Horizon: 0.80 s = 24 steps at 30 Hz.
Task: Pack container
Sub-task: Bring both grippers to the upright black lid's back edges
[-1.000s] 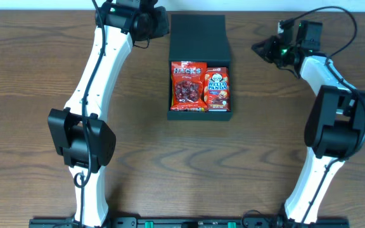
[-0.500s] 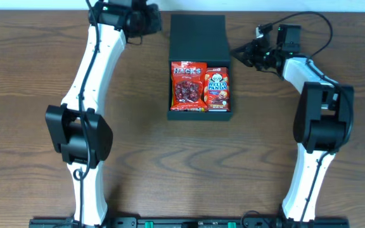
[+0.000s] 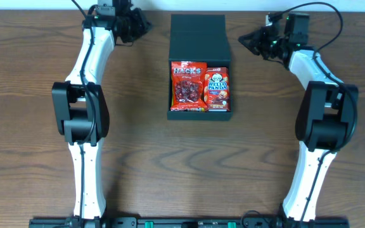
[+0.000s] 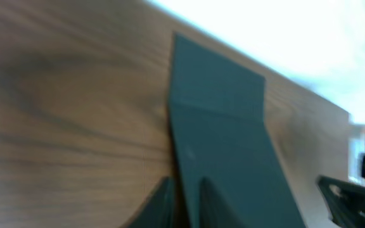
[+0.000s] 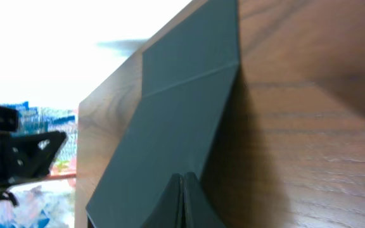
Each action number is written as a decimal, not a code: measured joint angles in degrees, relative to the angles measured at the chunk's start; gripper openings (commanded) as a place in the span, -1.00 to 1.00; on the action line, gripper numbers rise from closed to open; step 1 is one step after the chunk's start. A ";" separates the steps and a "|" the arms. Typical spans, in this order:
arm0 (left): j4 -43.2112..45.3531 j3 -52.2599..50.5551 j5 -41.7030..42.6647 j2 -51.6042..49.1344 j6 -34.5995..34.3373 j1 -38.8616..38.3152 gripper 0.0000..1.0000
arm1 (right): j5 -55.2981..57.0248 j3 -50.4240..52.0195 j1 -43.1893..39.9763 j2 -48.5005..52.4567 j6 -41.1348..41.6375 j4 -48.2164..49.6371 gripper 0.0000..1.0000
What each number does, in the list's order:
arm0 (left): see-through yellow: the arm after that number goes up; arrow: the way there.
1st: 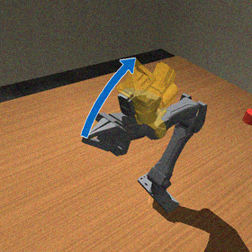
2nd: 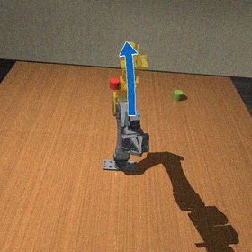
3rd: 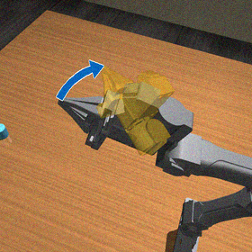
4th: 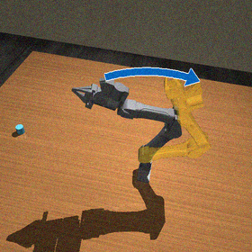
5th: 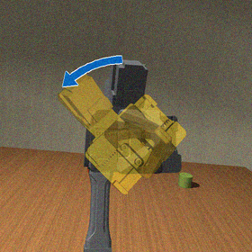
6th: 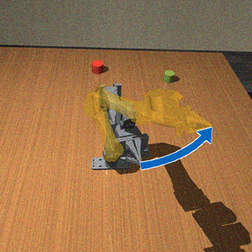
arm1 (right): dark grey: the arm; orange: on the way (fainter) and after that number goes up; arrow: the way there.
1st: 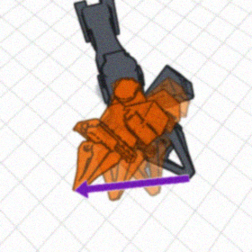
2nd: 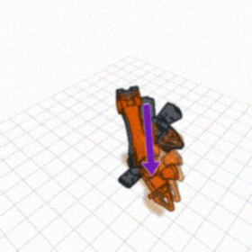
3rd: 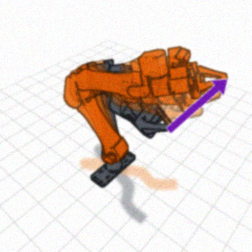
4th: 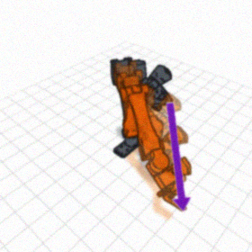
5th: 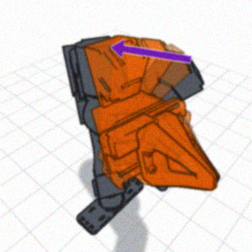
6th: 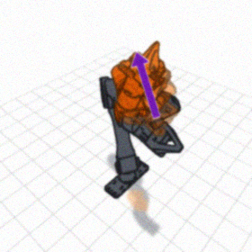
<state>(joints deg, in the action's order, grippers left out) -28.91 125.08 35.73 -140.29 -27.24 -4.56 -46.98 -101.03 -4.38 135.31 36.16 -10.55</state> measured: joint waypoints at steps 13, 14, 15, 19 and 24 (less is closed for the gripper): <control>0.48 0.00 11.78 -0.11 1.55 -0.61 -0.88 | -0.13 -0.46 -0.55 0.00 -4.61 -15.34 -0.97; 0.50 0.00 12.68 -0.11 2.23 -0.52 -0.88 | -0.15 -0.46 -0.70 0.00 -4.61 -15.65 -0.97; 0.48 0.00 13.60 -0.11 2.75 -0.42 -0.88 | -0.17 -0.46 -0.85 0.00 -4.61 -15.91 -0.97; 0.46 0.00 17.66 -0.11 4.17 0.42 -0.88 | -1.44 -0.46 -1.44 0.00 -4.61 -17.44 -0.97; -1.62 0.00 15.56 -0.11 4.79 0.70 -0.88 | -3.85 -0.46 -1.55 0.00 -5.29 -16.70 -0.97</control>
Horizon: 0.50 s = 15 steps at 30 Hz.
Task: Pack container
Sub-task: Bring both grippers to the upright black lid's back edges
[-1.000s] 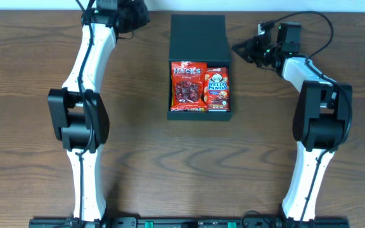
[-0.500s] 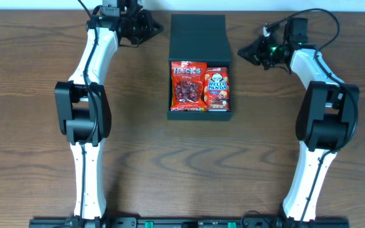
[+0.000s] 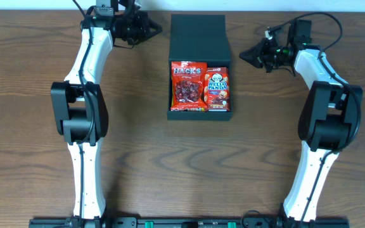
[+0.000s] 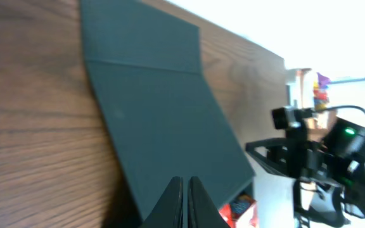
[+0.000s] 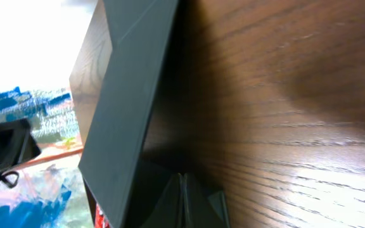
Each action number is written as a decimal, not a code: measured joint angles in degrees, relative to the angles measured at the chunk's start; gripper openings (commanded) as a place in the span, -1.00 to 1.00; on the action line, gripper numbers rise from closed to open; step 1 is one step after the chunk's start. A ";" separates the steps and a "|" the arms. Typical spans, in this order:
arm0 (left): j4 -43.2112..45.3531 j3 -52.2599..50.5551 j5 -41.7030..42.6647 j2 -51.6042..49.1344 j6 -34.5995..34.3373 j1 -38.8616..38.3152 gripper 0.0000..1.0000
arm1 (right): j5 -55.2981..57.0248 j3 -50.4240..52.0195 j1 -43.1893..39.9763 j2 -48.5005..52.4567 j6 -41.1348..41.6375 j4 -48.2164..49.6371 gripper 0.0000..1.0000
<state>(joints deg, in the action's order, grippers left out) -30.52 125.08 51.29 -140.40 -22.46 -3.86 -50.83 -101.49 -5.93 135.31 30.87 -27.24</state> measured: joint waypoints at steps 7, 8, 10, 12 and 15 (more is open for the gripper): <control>-3.58 0.00 -12.20 0.00 -3.98 -2.16 -0.88 | 0.07 0.00 0.00 0.00 -5.31 2.73 -0.97; -3.61 0.00 -13.57 0.00 -5.03 -2.67 -0.88 | 0.15 0.00 0.00 0.00 -6.29 3.06 -0.97; -4.00 0.00 -15.91 0.00 -7.41 -3.54 -0.88 | 0.24 0.00 0.02 0.09 -7.65 3.98 -0.97; -3.96 0.00 -17.14 -0.04 -9.29 -4.17 -0.88 | 0.17 0.00 0.02 0.48 -8.22 4.66 -0.97; -3.87 0.00 -17.92 -0.50 -11.85 -4.74 -0.88 | -1.22 0.00 0.02 2.32 -8.35 6.43 -0.97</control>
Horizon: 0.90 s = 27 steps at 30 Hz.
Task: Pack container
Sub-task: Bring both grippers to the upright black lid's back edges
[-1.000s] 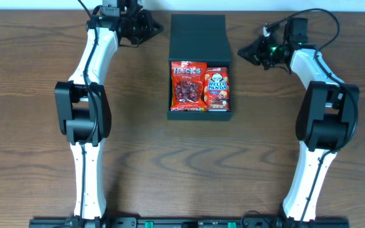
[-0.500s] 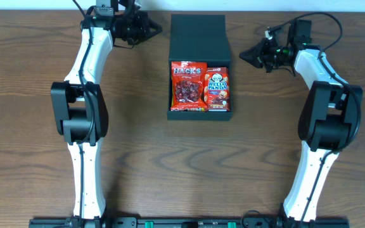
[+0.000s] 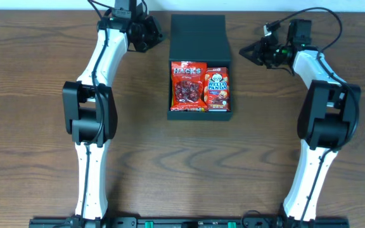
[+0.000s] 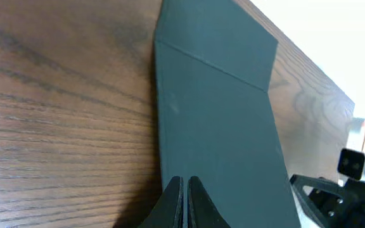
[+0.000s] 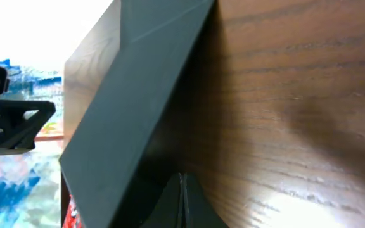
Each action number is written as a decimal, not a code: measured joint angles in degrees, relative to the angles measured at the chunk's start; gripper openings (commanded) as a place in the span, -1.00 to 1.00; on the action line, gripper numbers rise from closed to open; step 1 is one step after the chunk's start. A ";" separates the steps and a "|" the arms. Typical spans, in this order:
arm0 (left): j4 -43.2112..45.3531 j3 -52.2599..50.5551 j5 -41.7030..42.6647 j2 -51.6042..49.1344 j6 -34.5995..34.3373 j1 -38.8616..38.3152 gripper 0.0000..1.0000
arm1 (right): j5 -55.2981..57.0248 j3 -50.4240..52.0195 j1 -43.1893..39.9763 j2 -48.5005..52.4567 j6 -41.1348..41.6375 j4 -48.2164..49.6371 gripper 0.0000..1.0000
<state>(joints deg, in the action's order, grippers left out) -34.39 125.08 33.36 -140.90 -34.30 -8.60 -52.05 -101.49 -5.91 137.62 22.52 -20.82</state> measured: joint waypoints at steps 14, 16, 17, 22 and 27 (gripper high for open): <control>4.92 0.00 4.46 -7.04 -4.92 0.28 -0.88 | -3.80 0.00 2.47 3.21 2.38 7.67 -0.97; 5.31 0.00 4.92 -7.06 -4.94 0.33 -0.88 | -3.96 0.00 2.62 3.21 2.78 7.87 -0.97; 6.29 0.00 5.29 -7.08 -4.96 0.33 -0.88 | -3.96 0.00 2.69 3.21 2.91 7.85 -0.97; 9.31 0.00 7.85 -7.43 -6.49 0.52 -0.88 | -4.20 0.00 3.17 3.21 2.99 7.87 -0.97; 9.66 0.00 9.86 -7.87 -7.48 0.90 -0.88 | -4.94 0.00 3.74 3.28 3.17 8.50 -0.97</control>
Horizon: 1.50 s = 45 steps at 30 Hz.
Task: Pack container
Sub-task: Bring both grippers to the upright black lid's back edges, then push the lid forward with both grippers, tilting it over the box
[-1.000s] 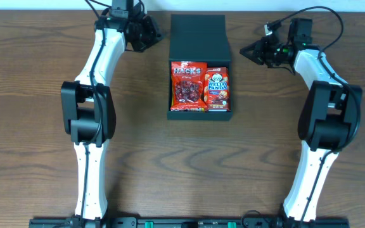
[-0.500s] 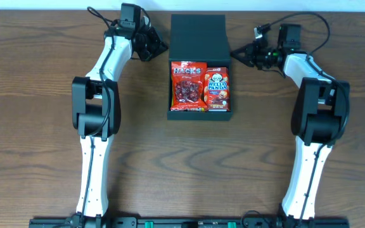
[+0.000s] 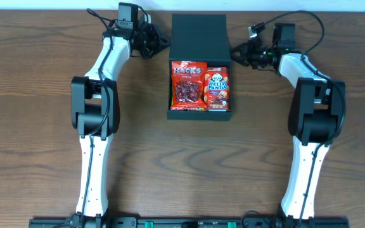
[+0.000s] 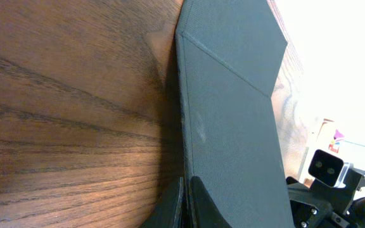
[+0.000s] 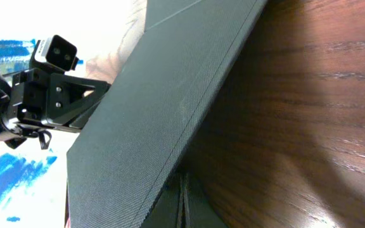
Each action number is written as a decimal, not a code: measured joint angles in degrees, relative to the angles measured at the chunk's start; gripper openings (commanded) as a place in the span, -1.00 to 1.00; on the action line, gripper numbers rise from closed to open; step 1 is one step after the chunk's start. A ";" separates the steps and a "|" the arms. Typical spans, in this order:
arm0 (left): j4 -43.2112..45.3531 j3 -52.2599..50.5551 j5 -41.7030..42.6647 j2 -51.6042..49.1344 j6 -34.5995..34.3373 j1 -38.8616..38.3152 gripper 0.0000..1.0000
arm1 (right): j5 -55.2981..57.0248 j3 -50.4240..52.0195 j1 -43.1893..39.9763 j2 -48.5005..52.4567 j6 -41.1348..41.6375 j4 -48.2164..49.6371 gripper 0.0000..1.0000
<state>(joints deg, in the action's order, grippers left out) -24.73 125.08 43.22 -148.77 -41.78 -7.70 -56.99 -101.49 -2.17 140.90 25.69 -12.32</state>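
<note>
A black box (image 3: 200, 113) sits mid-table with its lid (image 3: 198, 35) folded back flat behind it. Inside lie a red Hacks bag (image 3: 188, 85) and a Hello Panda pack (image 3: 218, 88). My left gripper (image 3: 164, 43) is shut, tips against the lid's left edge. In the left wrist view the shut fingers (image 4: 177, 199) touch the lid (image 4: 230, 107) at its side. My right gripper (image 3: 234, 52) is shut at the lid's right edge. In the right wrist view its fingertips (image 5: 181, 201) sit low beside the lid (image 5: 163, 107), which looks slightly raised there.
The wooden table (image 3: 43, 158) spreads wide around the box. Its far edge (image 3: 43, 11) runs just behind the lid. Cables trail from both wrists near the back. Each arm's base stands at the near edge.
Both grippers, still shut, have moved inward and now touch the lid's side edges. The left was a little off the lid's left side, and the right stood a short way off to the right.
At first both shut grippers hung near the table's back, well apart from the lid on either side. They then stood closer at each moment, the left arm shifting right. Now both tips meet the lid's edges. The box and snacks have not moved.
</note>
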 measured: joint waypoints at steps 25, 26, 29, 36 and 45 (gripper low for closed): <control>5.68 0.00 5.77 -0.07 -3.61 4.00 -0.88 | -7.85 0.02 -0.20 0.48 0.66 9.20 -0.97; 5.68 0.00 5.90 -0.07 -3.65 4.31 -0.88 | -8.41 0.02 -0.13 0.48 0.66 9.29 -0.97; 5.70 0.00 6.19 -0.07 -3.63 4.63 -0.88 | -9.14 0.02 0.15 0.48 0.66 9.44 -0.97; 1.03 0.02 4.98 -0.07 -3.58 4.55 -0.88 | -9.92 0.02 0.17 0.48 0.83 9.57 -0.97; -7.17 0.02 0.57 -0.13 -3.61 4.22 -0.88 | -7.17 -0.09 0.13 0.48 2.40 7.10 -0.97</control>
<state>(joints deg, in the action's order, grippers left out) -31.90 125.10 43.79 -148.90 -45.39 -3.49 -64.16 -101.58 -2.04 141.38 28.10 -5.21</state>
